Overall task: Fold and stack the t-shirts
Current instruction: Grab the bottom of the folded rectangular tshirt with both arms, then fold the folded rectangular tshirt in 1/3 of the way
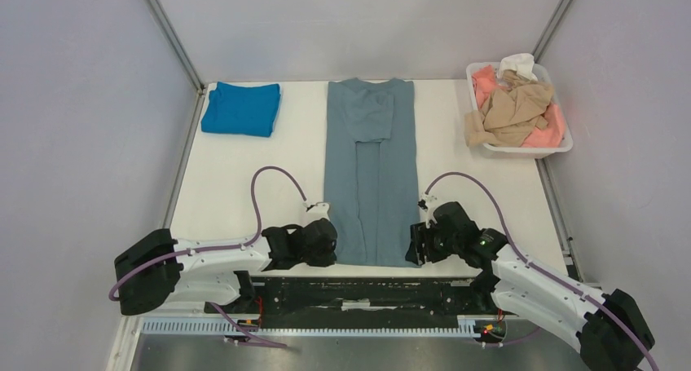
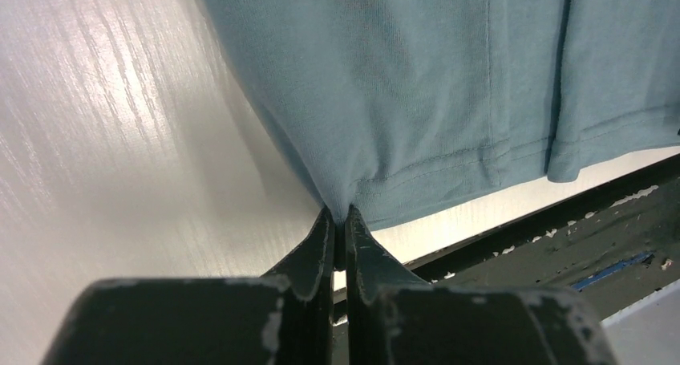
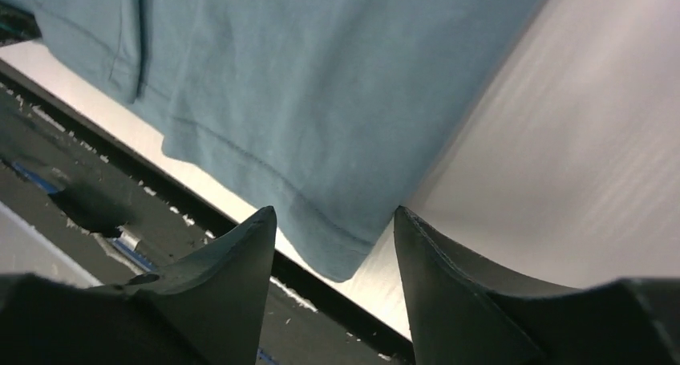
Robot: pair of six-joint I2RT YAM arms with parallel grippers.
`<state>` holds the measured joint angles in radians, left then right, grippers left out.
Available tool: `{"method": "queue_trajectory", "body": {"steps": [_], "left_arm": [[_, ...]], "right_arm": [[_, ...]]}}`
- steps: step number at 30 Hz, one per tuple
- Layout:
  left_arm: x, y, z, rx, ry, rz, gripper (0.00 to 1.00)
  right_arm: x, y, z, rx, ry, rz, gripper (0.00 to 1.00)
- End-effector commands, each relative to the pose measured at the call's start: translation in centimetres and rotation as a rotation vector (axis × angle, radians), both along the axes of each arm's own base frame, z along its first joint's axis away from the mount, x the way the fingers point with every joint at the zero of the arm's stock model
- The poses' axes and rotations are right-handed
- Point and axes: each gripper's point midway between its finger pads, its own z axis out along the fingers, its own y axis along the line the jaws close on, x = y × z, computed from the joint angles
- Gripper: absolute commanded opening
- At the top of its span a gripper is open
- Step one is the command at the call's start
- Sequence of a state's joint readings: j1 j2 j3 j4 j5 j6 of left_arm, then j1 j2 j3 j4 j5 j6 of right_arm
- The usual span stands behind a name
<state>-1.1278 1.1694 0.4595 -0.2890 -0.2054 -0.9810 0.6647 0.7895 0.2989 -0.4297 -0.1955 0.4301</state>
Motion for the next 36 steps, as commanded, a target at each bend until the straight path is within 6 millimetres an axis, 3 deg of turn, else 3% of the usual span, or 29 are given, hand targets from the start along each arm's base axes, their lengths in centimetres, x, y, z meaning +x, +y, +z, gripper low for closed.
{"method": "queue_trajectory", "body": {"steps": [1, 9, 15, 19, 23, 29, 36], "left_arm": [[-0.5, 1.1, -0.5, 0.040, 0.028, 0.029, 0.02], [-0.8, 0.4, -0.4, 0.015, 0.045, 0.008, 0.02], [-1.7, 0.4, -0.4, -0.011, 0.072, -0.028, 0.02], [-2.8, 0.4, -0.1, -0.051, 0.108, -0.050, 0.02], [-2.7, -0.1, 1.4, -0.121, 0.077, -0.060, 0.02], [0.8, -2.6, 5.1, -0.145, -0.058, -0.048, 0.02], [9.7, -3.1, 9.1, -0.183, -0.160, 0.098, 0.02]], "right_arm": [[-2.9, -0.4, -1.0, -0.049, 0.137, 0.055, 0.54], [-3.8, -1.4, -1.4, -0.109, 0.170, 0.056, 0.32], [-3.1, -0.3, -1.1, -0.040, 0.087, 0.088, 0.00], [-3.3, 0.8, 0.3, 0.037, 0.025, 0.130, 0.00], [-2.9, 1.4, 1.4, 0.101, -0.038, 0.119, 0.00], [1.2, 3.6, 6.1, 0.224, -0.238, 0.047, 0.00], [7.8, 3.8, 11.0, 0.249, -0.479, -0.178, 0.00]]}}
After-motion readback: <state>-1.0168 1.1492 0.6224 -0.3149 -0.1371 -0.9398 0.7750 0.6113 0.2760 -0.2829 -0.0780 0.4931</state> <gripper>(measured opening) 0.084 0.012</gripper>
